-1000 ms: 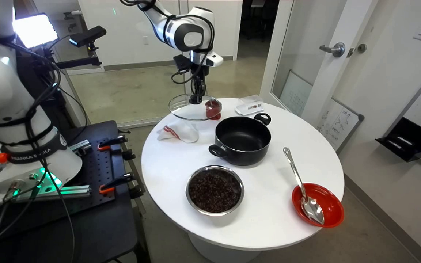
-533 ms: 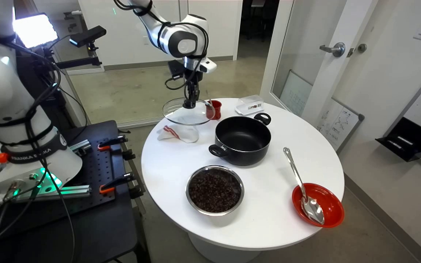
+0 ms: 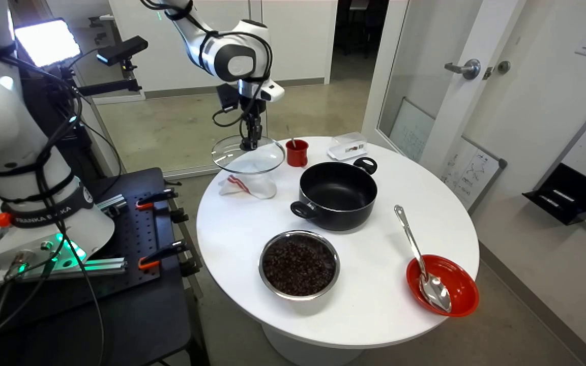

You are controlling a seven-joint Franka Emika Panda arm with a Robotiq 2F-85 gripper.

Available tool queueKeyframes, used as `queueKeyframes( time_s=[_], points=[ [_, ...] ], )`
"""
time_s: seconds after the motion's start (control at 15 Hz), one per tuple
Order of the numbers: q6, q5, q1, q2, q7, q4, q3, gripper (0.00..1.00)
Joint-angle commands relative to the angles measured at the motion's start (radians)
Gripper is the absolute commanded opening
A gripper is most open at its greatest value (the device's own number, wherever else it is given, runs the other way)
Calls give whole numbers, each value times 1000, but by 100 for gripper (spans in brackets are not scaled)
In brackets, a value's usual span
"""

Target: Remove the lid from the pot

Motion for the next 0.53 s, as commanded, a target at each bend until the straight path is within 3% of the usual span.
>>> queueKeyframes(
  time_s=[0.0,0.47],
  points=[
    [12,23,5,-20,-9,-24,9,24],
    [10,19,10,38,-10,-1,11,24]
  ],
)
